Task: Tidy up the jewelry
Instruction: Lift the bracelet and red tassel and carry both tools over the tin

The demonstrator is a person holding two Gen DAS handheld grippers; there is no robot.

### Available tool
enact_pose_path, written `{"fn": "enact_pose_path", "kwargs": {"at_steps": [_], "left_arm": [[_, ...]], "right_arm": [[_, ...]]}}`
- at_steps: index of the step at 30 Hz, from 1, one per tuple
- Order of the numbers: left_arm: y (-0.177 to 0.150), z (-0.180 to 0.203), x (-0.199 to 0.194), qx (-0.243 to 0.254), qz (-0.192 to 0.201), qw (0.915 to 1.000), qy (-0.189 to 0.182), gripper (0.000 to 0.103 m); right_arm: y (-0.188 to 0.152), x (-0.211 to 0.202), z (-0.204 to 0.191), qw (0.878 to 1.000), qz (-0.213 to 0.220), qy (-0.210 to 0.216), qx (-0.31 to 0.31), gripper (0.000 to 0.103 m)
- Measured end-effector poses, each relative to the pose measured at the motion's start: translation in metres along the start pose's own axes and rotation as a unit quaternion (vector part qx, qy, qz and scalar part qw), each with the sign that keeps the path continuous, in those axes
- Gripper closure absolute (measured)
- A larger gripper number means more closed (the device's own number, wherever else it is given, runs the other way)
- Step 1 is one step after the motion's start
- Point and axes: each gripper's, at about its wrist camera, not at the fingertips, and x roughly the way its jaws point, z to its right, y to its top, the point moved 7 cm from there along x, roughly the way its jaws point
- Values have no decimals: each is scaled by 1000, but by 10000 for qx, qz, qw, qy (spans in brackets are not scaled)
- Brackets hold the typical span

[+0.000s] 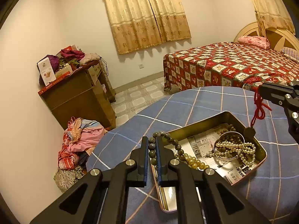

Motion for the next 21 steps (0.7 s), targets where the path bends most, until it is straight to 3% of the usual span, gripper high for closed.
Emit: {"fn": "enact_pose_path", "kwargs": {"at_steps": [21], "left_arm": [[-8, 10, 31, 121, -275, 9995, -40, 96]], "right_arm": [[-10, 36, -14, 9993, -356, 68, -41, 101]]}}
